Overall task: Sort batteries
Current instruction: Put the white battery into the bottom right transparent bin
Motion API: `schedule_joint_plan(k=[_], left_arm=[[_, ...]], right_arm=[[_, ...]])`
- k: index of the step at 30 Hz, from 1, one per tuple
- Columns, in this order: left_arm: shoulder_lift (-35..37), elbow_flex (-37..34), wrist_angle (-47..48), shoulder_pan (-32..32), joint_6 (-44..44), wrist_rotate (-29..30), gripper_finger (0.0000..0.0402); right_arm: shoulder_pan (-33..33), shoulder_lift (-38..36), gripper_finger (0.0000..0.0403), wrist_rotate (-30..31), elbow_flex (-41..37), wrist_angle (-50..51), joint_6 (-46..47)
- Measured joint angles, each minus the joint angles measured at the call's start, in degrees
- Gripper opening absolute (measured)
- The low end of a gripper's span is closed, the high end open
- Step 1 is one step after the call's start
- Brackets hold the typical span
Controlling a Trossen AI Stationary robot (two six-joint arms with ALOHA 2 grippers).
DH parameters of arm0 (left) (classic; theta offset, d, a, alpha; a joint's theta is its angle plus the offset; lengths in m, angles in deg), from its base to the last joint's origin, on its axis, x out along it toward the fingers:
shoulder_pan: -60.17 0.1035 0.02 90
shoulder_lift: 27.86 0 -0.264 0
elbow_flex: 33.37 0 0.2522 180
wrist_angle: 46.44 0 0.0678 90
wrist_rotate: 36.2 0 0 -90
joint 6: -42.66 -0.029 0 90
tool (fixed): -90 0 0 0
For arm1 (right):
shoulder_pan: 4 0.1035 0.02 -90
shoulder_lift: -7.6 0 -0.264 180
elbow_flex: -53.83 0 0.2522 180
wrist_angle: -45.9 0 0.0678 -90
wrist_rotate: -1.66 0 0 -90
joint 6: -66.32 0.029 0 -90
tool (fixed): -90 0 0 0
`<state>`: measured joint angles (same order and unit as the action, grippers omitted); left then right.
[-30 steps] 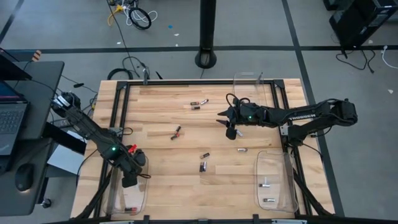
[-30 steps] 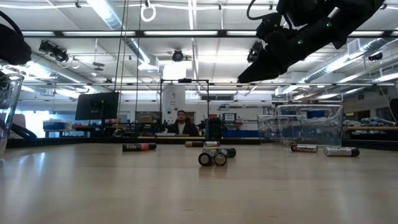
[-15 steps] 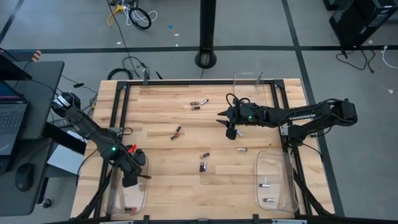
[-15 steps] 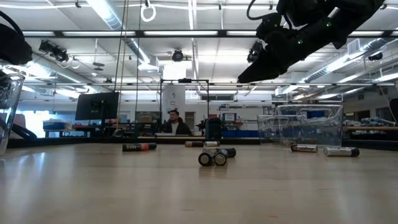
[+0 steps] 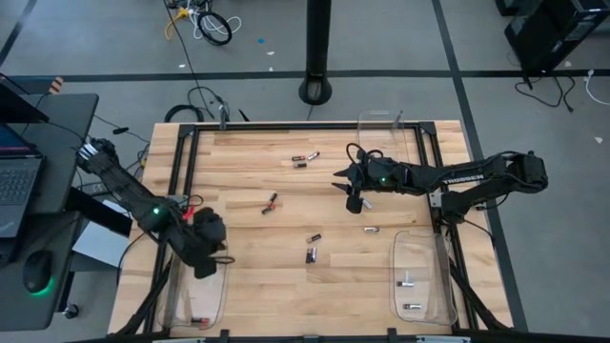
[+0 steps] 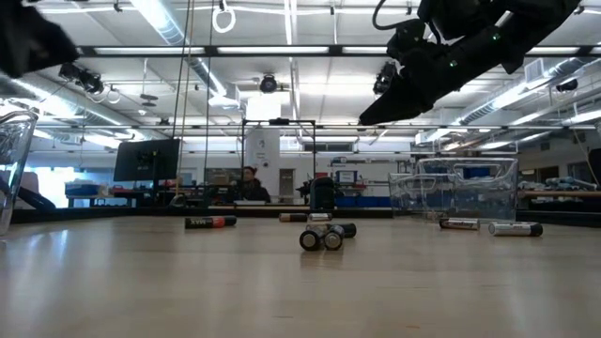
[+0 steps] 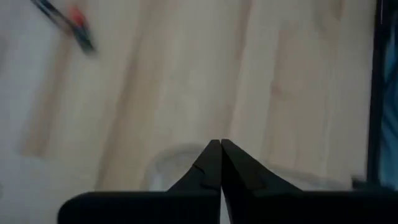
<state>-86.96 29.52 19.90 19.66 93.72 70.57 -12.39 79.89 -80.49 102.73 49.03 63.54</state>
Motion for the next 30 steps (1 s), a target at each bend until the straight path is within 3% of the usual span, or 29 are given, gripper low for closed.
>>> schedule_joint_plan(k=[3, 10, 16, 20, 23, 26, 30], left_arm=[[2.47, -1.12, -4.74, 2.24, -4.93, 3.09, 0.0008], [5.23, -4.63, -20.23, 10.95, -24.82, 2.88, 0.0003], [5.26, -7.97, -33.85, 21.97, -40.87, -7.06, 0.0002], [5.24, -10.56, -41.62, 30.44, -47.41, -16.09, 0.0002], [5.19, -12.39, -48.29, 35.84, -50.98, -20.94, 0.0002], [4.08, -13.03, -52.24, 39.85, -53.41, -22.65, 0.0001], [1.52, -13.06, -54.82, 43.78, -55.26, -20.12, 0.0004]], right_arm=[[0.0, 0.0, 0.0151, 0.01, 0.0, 0.38, -0.26], [0.09, 0.0, 0.0137, 0.03, 0.0, 0.7, -0.42], [0.09, 0.0, 0.0076, -0.01, 0.0, 1.32, -1.9], [0.09, 0.0, 0.0021, -0.03, 0.0, 1.36, -2.36], [0.09, 0.45, 0.001, -0.04, 0.01, 1.11, -2.36], [0.09, 2.44, 0.0019, -0.08, 0.02, 0.37, -1.82], [0.09, 6.6, 0.0015, 0.27, 0.2, -1.94, 0.81]])
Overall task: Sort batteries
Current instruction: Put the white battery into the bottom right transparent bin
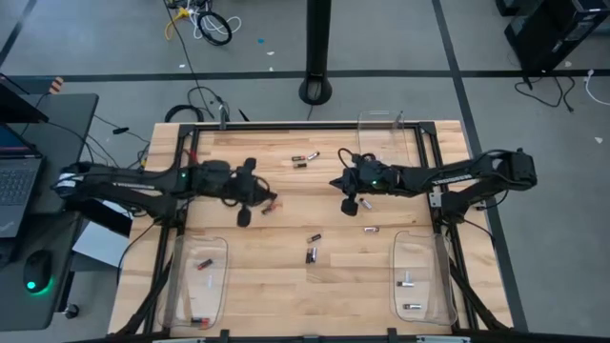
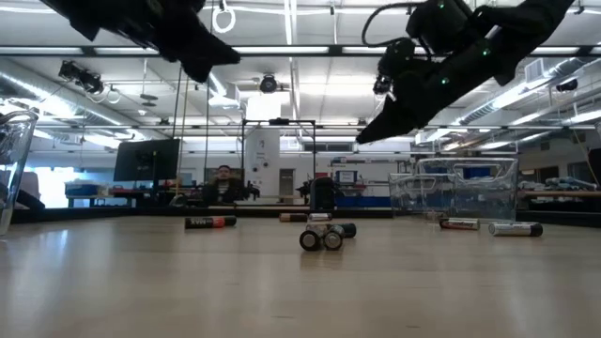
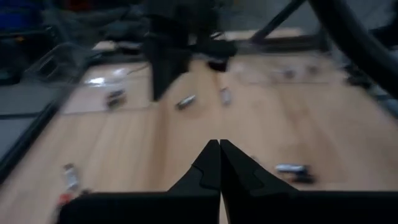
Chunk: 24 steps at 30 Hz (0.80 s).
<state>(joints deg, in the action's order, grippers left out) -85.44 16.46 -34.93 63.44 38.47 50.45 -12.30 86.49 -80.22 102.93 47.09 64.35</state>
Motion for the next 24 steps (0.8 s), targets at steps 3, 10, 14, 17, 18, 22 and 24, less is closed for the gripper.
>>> schedule_joint_plan(k=[3, 10, 14, 17, 18, 22, 24], left_arm=[[-3.16, -0.01, -1.35, 2.16, -1.75, 1.16, 0.0006], [-13.76, -0.01, -12.93, 5.47, -3.38, -3.44, 0.0008], [-18.29, 0.01, -17.57, 6.8, -3.07, -5.41, 0.0008], [-19.81, 0.01, -16.47, 7.07, -1.55, -5.02, 0.0009], [-19.83, 0.01, -15.49, 7.0, -0.98, -4.79, 0.0009], [-19.51, 0.01, -11.54, 6.92, 1.9, -1.51, 0.0009], [-19.44, 0.01, -10.16, 6.9, 3.89, -0.09, 0.0009]], right_arm=[[0.3, 2.36, 0.0011, 0.19, 1.05, 0.68, 1.7], [0.68, 3.55, 0.0036, 0.14, 4.85, 3.29, 3.86], [0.68, 3.36, 0.0046, -0.09, 5.06, 4.74, 6.4], [0.87, 3.36, 0.0052, -0.27, 5.06, 8.84, 9.18], [1.09, 3.39, 0.0054, -0.11, 5.06, 9.95, 9.99], [2.8, 3.52, 0.0063, 2.89, 5.04, 11.43, 11.44], [3.73, 3.52, 0.0067, 3.16, 5.04, 10.78, 11.45]])
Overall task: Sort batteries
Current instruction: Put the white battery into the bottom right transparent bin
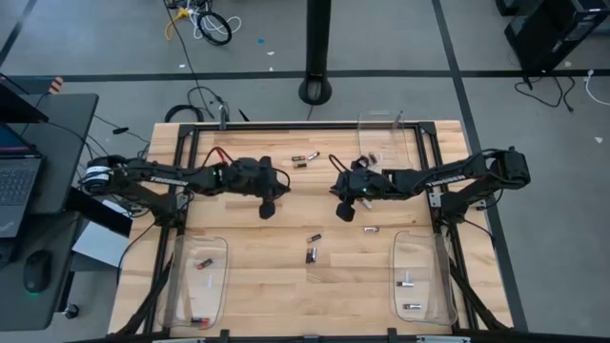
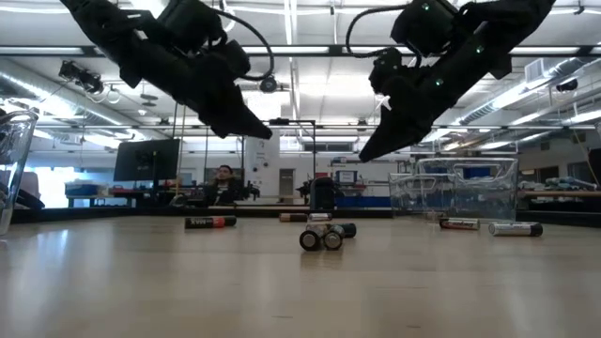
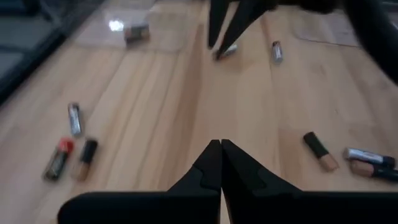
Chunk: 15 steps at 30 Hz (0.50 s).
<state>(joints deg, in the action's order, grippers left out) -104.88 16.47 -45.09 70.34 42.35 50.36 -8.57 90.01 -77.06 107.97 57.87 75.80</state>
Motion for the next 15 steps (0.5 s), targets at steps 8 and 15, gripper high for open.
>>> schedule_joint_plan(k=[8, 15], left_arm=[[-0.13, 0.0, 5.57, -0.04, 5.21, 4.61, 0.0011], [-2.37, 0.0, 3.11, -0.02, 5.23, 9.13, 0.0024]], right_arm=[[1.65, 0.0, 0.008, 0.04, -0.02, -0.7, -0.11], [-0.98, 0.02, 0.0093, 0.36, 0.32, -5.07, -4.02]])
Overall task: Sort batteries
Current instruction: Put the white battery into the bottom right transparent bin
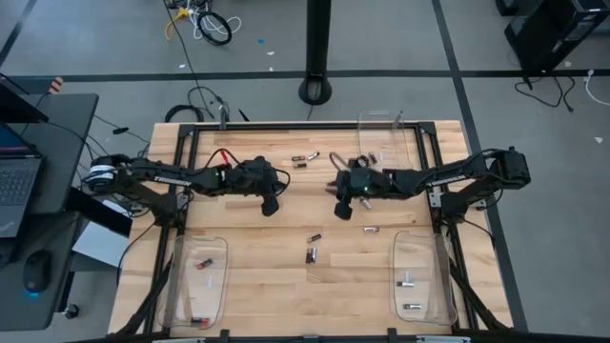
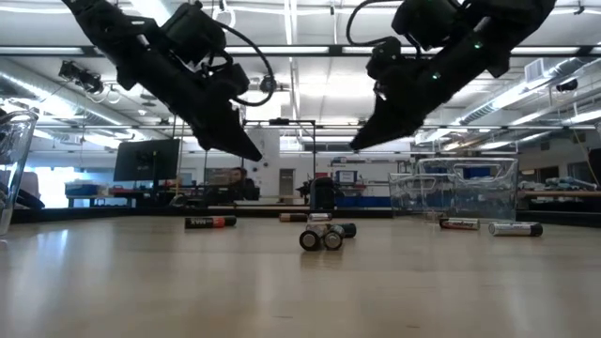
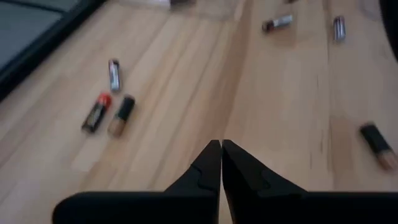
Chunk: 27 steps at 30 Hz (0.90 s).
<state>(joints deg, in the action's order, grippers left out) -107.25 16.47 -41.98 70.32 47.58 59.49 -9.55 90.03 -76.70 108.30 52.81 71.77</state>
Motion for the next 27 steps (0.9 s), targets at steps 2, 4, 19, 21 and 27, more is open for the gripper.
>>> schedule_joint_plan(k=[2, 4, 19, 21, 27], left_arm=[[-1.17, 0.02, -2.35, 0.0, -0.03, -0.07, 0.0024], [-2.44, 0.0, -4.21, -0.02, -0.09, -0.27, 0.0025], [-5.27, 0.02, -16.22, -0.13, -0.12, -0.13, 0.0016], [-5.27, 0.02, -16.27, -0.13, -0.65, -0.1, 0.0015], [-5.27, 0.02, -16.7, -0.13, -1.63, 0.47, 0.0014]], right_arm=[[-2.92, 0.02, 0.0095, -1.42, 1.88, 0.78, -0.98], [-5.86, 0.34, 0.0097, -4.24, 3.96, 1.66, -2.34], [-18.71, 19.51, 0.0121, -14.41, 28.58, 28.65, -20.01], [-19.51, 22.26, 0.013, -14.4, 31.27, 31.5, -23.65], [-20.83, 28.18, 0.017, -14.53, 37.56, 34.23, -32.55]])
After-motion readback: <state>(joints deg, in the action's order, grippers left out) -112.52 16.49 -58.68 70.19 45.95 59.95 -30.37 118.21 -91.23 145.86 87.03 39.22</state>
